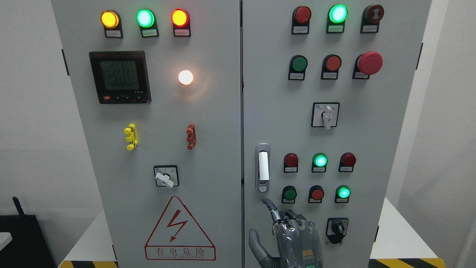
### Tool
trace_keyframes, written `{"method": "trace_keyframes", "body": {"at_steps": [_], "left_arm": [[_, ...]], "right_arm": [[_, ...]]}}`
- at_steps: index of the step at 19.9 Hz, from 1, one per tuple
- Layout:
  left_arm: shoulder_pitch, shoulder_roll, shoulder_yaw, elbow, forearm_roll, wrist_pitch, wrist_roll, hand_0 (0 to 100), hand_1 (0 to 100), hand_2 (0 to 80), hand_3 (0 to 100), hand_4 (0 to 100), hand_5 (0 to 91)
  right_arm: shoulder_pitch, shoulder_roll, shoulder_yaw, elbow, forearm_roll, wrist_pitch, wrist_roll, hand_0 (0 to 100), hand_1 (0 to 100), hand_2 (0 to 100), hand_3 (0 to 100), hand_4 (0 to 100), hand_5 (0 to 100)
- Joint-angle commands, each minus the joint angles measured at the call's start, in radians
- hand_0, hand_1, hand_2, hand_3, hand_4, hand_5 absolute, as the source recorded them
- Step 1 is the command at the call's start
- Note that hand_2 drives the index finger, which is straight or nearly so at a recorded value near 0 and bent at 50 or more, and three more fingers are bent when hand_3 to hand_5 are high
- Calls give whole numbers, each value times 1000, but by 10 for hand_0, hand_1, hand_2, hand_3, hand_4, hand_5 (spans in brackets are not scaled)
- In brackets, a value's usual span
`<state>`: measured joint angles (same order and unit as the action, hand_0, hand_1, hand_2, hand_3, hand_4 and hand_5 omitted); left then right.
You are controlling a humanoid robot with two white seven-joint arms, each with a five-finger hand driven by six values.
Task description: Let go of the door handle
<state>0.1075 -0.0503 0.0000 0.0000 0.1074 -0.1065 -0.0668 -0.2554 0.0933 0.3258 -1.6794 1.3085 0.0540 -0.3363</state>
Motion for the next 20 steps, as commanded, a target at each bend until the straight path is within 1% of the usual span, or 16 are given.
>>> {"method": "trace_keyframes", "body": {"at_steps": [1, 2, 3, 5, 6, 8, 11, 12, 14, 15, 17, 18, 20], "left_arm": [[0, 0, -14, 20, 0, 1, -1, 120, 389, 0, 0, 0, 0], [0, 1, -14, 20, 0, 1, -1, 120, 389, 0, 0, 0, 0], [0, 0, -14, 20, 0, 1, -1, 120, 389, 0, 0, 0, 0], [0, 0, -14, 20, 0, 1, -1, 120, 389, 0, 0, 0, 0], [0, 0, -14, 20, 0, 1, -1, 120, 389, 0, 0, 0, 0], [0, 0, -14, 20, 0, 1, -1, 120, 389, 0, 0, 0, 0], [0, 0, -14, 20, 0, 1, -1, 120, 389, 0, 0, 0, 0], [0, 0, -14, 20, 0, 1, -1, 120, 389, 0, 0, 0, 0], [0, 0, -14, 20, 0, 1, -1, 120, 389, 0, 0, 0, 0], [0, 0, -14, 20, 0, 1, -1, 120, 389, 0, 0, 0, 0], [0, 0, -14, 20, 0, 1, -1, 120, 389, 0, 0, 0, 0], [0, 0, -14, 20, 0, 1, -1, 120, 389, 0, 0, 0, 0], [0, 0, -14, 20, 0, 1, -1, 120, 389, 0, 0, 0, 0]], "right_arm": [[15, -4, -37, -20, 0, -29, -18, 499, 210, 517, 572, 401, 344], [13, -3, -37, -26, 0, -29, -18, 495, 172, 574, 617, 448, 395], [9, -3, -37, -29, 0, -29, -18, 492, 158, 583, 631, 453, 407], [4, 0, -37, -40, 0, -29, -12, 479, 73, 662, 709, 518, 487], [1, 3, -37, -42, 0, -29, -10, 473, 61, 672, 720, 528, 495], [-7, 3, -37, -54, 0, -25, -4, 448, 5, 708, 771, 560, 519], [-27, 5, -37, -56, 0, -20, -1, 421, 0, 733, 801, 588, 551], [-33, 5, -37, -57, 0, -19, 6, 420, 0, 735, 803, 591, 554], [-47, 5, -39, -59, 0, -14, 28, 367, 0, 768, 851, 644, 618], [-59, 5, -39, -60, 0, -7, 31, 352, 0, 781, 860, 658, 638], [-85, 5, -39, -57, 0, 7, 34, 296, 41, 841, 920, 726, 737], [-99, 5, -37, -54, 0, 13, 34, 282, 55, 859, 934, 743, 759], [-114, 5, -37, -51, 0, 20, 34, 255, 92, 889, 963, 784, 849]]}}
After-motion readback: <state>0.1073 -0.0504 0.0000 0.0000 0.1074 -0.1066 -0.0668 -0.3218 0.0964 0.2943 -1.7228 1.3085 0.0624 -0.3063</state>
